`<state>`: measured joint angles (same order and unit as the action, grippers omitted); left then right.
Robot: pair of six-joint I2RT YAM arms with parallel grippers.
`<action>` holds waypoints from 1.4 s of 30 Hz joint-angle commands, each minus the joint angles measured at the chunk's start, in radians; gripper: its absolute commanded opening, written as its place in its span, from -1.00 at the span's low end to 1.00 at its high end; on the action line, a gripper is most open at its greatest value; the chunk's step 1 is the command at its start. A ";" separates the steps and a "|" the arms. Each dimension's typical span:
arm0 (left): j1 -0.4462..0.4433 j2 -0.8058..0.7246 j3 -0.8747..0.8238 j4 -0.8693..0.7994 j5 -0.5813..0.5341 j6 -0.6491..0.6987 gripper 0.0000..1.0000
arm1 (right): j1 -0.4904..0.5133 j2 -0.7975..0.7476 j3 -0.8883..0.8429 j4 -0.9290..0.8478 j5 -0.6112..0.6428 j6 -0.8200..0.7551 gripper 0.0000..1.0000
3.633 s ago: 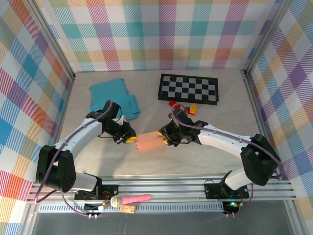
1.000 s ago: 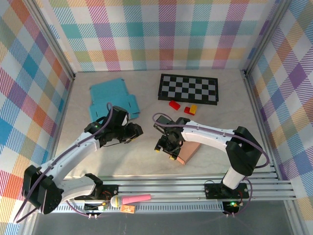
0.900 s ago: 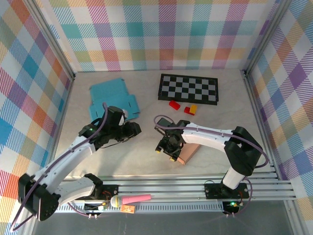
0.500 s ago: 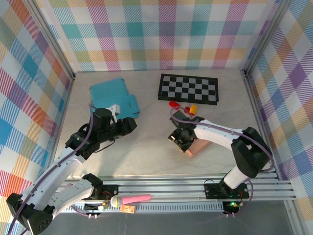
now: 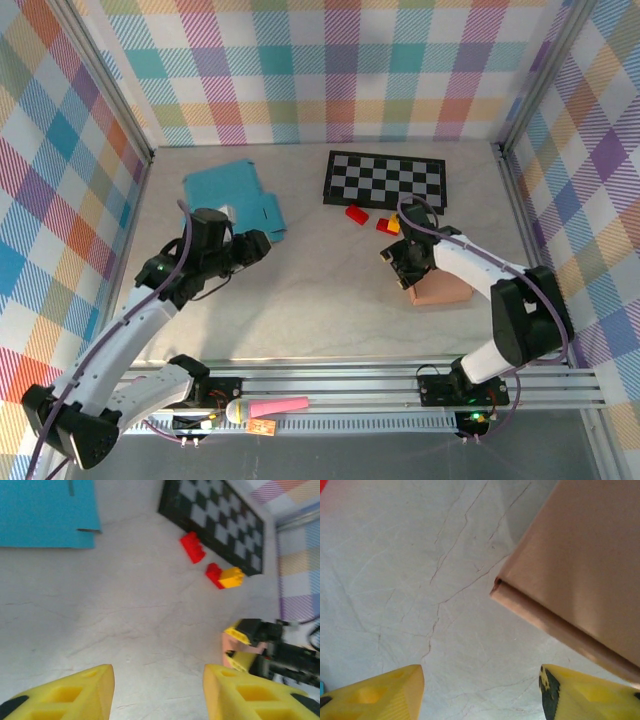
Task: Fold the paper box
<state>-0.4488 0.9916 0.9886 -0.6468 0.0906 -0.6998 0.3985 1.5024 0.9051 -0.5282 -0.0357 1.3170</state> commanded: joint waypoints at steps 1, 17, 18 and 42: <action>0.054 0.077 0.064 -0.202 -0.028 0.056 -0.11 | 0.017 -0.077 0.031 -0.056 -0.031 -0.061 0.30; 0.606 0.653 0.234 -0.042 0.075 0.145 -0.32 | 0.289 -0.039 0.152 0.111 -0.313 -0.392 0.28; 0.613 0.693 0.258 -0.030 0.080 0.154 -0.34 | 0.287 -0.030 0.154 0.115 -0.328 -0.400 0.28; 0.381 0.699 -0.087 0.152 0.226 -0.007 -0.65 | 0.280 0.021 0.017 0.409 -0.297 -0.249 0.33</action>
<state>-0.0101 1.7424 0.9939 -0.4690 0.3061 -0.6178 0.6834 1.5143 0.9413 -0.2203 -0.3653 1.0214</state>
